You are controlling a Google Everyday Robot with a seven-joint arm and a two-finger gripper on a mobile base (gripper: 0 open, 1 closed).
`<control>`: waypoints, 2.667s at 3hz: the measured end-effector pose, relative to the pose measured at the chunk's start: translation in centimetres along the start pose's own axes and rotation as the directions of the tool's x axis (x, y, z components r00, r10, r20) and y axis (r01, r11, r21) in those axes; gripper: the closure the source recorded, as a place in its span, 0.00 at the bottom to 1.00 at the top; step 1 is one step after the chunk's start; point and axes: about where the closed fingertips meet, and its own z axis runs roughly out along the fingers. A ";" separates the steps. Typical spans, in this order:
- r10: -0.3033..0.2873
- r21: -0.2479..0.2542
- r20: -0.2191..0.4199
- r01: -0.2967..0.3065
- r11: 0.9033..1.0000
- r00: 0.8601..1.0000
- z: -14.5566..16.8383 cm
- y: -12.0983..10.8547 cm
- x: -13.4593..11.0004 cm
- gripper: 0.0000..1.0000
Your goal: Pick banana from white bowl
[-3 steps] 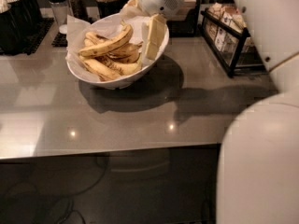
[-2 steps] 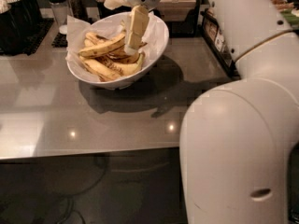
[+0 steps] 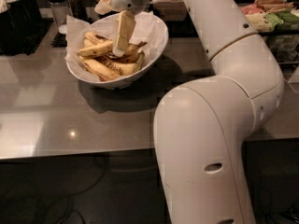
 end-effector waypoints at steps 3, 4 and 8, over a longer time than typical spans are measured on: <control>0.062 -0.005 0.009 -0.062 0.998 0.998 2.4 -0.3 1.3 0.42; 0.063 0.010 0.016 -0.063 0.998 0.998 2.8 -0.9 1.2 0.64; -0.021 0.117 0.102 0.009 0.993 0.995 -0.4 -0.6 -0.6 1.00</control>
Offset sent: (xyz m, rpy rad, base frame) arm -0.0059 -0.0070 -0.0189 -0.0301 0.0601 -0.0149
